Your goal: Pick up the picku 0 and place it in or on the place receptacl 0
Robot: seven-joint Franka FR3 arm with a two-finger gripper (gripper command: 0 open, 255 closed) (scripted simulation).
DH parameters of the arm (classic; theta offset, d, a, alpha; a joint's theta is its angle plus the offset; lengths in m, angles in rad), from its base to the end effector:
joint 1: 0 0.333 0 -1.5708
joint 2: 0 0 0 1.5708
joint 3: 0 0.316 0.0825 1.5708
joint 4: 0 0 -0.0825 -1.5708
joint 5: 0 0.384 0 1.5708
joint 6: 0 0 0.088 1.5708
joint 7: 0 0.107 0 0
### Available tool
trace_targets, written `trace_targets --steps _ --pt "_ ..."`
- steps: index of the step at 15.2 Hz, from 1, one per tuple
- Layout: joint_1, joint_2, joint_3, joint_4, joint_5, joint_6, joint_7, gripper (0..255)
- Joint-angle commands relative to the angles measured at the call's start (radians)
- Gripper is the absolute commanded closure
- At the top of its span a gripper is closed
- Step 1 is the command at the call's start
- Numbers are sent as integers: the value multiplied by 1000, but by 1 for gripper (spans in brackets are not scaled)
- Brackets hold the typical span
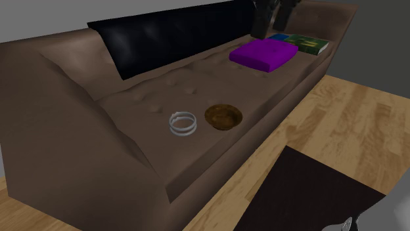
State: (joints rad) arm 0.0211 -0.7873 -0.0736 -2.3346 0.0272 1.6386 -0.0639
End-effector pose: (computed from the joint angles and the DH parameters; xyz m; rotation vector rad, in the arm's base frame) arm 0.3136 -0.0212 0.6068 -3.0630 -0.0460 -0.1435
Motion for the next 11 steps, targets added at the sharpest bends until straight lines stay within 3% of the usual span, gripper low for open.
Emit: trace_targets --steps 1,11 --pt "0 0 0 0 0 0 0 0" --pt "14 263 -4 -79 -6 328 -26 0"
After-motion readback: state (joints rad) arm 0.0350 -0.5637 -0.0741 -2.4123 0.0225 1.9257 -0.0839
